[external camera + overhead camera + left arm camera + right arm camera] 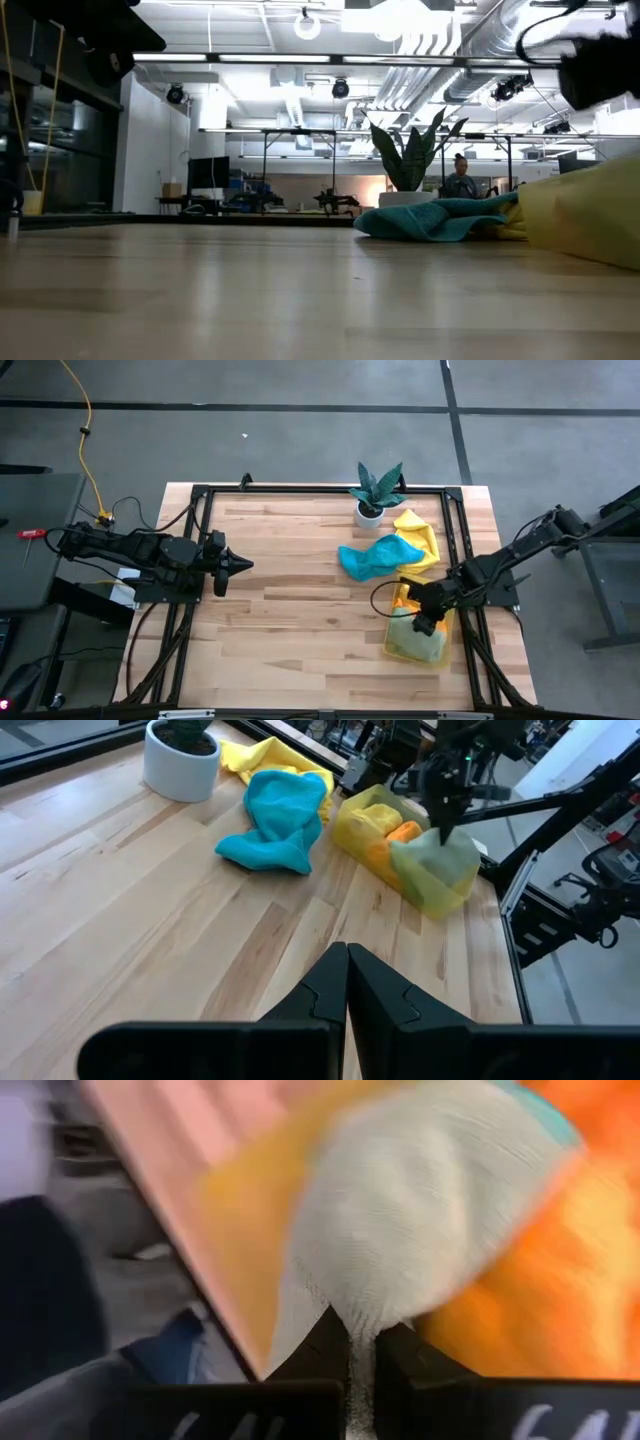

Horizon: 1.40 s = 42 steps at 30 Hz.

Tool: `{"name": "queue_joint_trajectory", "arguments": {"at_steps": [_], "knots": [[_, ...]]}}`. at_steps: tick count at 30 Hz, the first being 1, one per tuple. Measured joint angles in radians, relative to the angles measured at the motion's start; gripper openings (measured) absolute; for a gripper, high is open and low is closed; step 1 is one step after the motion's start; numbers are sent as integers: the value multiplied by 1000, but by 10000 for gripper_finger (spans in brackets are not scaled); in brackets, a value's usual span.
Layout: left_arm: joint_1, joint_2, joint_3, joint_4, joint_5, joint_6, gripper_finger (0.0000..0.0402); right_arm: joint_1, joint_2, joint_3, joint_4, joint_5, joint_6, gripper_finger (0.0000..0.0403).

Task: Fold microfiber towels
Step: Put the light green microfiber cloth into the yellow bin, then fold the blue microfiber cloth

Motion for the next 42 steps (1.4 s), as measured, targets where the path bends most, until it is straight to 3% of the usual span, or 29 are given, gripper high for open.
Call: {"name": "queue_joint_trajectory", "arguments": {"at_steps": [8, 11, 19, 26, 31, 35, 38, 42], "knots": [[0, 0, 0, -5, 2, 0, 0, 41, 64, 2, 39, 23, -47, 0], [0, 0, 0, -7, 3, 0, 0, 68, 118, 2, 1, -18, -27, 0], [0, 0, 0, -8, 4, 10, 0, 89, 200, 2, 57, -8, 49, 10], [0, 0, 0, -8, 4, 28, 0, 85, 175, 49, -26, -21, 48, 90], [0, 0, 0, -8, 4, 29, 0, 85, 121, 158, -210, -11, 7, 166], [0, 0, 0, -9, 4, 29, 0, 77, 88, 255, -364, -8, -39, 204], [0, 0, 0, -11, 4, 29, 0, 67, 68, 332, -460, 65, -60, 214], [0, 0, 0, -11, 4, 35, 0, 24, 74, 401, -427, 317, -38, 215]]}}
